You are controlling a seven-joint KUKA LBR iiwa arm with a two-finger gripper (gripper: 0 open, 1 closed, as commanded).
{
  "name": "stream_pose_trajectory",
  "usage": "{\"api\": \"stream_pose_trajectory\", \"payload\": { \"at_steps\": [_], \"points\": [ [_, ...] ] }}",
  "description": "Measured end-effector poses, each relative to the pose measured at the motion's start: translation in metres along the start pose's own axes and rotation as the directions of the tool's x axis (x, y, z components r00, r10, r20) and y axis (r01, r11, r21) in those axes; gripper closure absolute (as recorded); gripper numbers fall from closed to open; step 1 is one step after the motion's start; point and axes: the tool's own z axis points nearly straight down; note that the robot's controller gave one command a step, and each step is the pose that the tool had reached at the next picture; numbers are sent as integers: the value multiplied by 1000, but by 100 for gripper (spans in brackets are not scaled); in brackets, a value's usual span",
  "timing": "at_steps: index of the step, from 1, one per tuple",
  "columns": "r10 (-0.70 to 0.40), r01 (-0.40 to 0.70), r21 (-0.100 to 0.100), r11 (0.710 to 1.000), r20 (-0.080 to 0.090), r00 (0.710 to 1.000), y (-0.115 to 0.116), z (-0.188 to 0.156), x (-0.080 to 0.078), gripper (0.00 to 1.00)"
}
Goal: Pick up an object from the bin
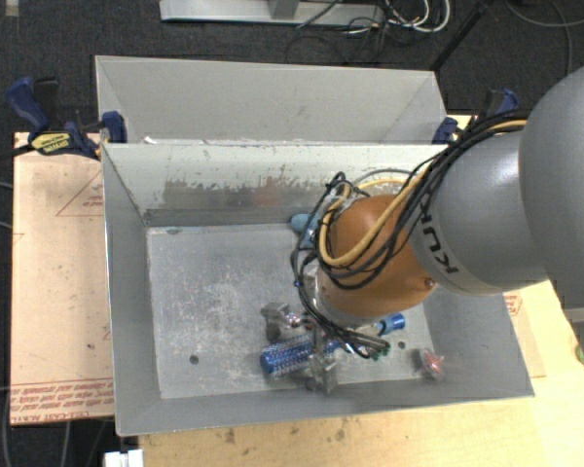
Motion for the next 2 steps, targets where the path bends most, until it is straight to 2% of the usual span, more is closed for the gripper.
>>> {"api": "stream_pose_trajectory", "payload": {
  "at_steps": [1,2],
  "points": [
    [0,0,-3,1000,-7,1000,1,2,2,100],
    [2,-2,-6,1000,-21,1000,2,-18,1,100]
  ]
}}
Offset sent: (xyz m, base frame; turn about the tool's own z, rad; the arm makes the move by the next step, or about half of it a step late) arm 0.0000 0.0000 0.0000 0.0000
